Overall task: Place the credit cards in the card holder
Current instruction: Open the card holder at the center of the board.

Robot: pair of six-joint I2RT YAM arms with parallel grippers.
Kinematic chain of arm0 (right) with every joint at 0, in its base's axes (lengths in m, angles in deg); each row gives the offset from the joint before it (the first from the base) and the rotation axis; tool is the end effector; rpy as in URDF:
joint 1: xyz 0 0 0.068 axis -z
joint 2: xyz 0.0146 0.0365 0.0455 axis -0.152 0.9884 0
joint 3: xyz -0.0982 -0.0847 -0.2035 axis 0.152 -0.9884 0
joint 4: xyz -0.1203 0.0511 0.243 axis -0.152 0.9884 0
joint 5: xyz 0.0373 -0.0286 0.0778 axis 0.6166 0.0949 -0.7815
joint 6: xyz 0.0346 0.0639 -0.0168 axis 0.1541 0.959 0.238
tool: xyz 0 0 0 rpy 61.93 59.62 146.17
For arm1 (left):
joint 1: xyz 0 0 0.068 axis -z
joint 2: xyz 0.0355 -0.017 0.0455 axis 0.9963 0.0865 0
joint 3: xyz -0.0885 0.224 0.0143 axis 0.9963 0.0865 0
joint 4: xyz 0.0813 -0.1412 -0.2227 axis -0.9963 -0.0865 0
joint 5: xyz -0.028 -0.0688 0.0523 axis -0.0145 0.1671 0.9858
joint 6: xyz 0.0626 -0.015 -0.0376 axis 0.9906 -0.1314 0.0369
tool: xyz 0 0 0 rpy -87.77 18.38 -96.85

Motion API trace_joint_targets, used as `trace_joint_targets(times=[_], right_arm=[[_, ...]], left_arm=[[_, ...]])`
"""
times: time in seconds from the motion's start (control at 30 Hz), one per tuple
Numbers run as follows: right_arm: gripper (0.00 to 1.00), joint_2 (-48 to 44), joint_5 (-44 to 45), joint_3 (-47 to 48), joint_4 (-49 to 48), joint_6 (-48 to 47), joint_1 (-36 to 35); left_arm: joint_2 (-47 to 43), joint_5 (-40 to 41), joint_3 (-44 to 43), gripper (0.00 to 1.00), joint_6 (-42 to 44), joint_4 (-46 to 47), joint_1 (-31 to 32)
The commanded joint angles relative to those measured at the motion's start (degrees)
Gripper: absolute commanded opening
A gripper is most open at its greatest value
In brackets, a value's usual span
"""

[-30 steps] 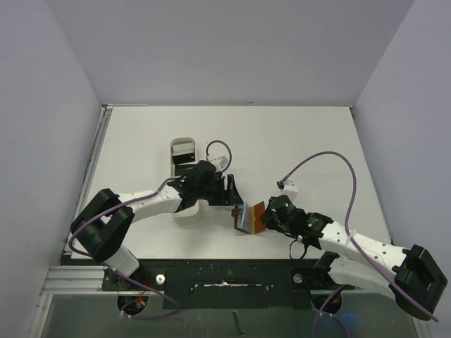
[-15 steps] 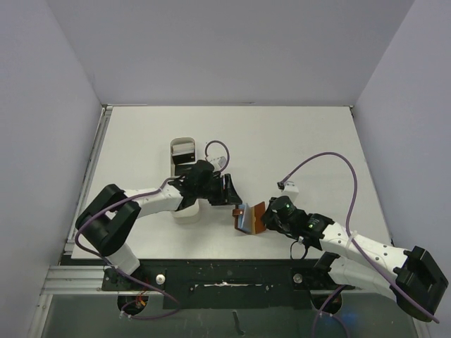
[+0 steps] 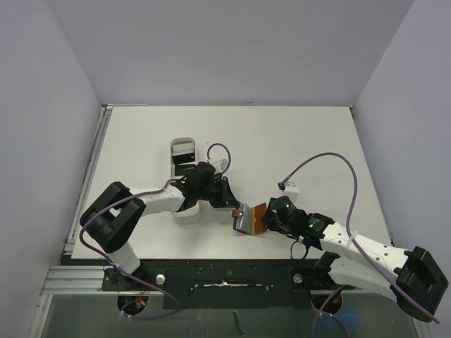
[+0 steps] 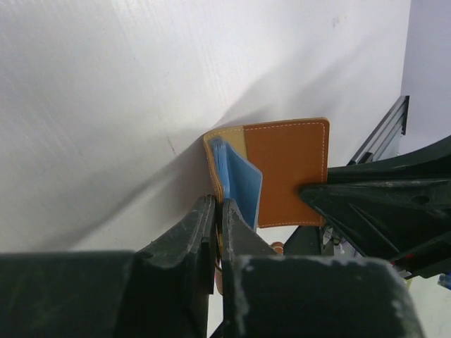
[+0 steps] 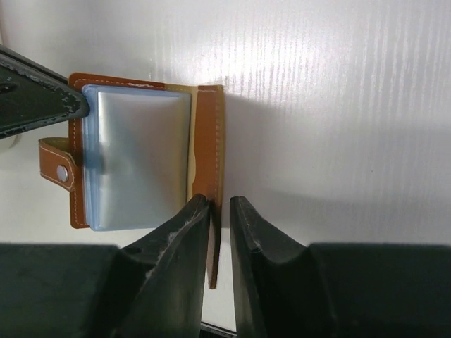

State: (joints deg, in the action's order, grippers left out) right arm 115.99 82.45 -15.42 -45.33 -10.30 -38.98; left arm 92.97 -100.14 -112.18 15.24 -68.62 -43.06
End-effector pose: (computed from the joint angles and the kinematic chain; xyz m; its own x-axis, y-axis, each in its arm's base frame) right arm 0.1679 0.1607 0.1250 -0.7760 0.3011 -0.5542 0.0423 0.9016 0.4306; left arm 0.2515 -0.2590 0.0974 -0.9370 -0.0629 -0.3436 0.2249 0.6440 -0.7312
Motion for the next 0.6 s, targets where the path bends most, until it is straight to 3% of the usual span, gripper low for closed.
trace_joint_targets(times=[0.0,0.23,0.57], right_arm=[[0.25,-1.2,2.0,5.7,6.0,1.9,-0.5],[0.31,-3.9,2.3,11.7,10.5,2.7,-2.8],[0.36,5.3,2.1,11.8,1.1,4.8,-9.8]], left_arm=[[-1.4,-2.8,-0.1,0.0,-1.4,5.0,0.4],[-3.9,-2.5,1.4,0.0,-4.1,6.1,1.0],[-4.5,-2.0,2.2,0.0,-6.2,6.8,1.4]])
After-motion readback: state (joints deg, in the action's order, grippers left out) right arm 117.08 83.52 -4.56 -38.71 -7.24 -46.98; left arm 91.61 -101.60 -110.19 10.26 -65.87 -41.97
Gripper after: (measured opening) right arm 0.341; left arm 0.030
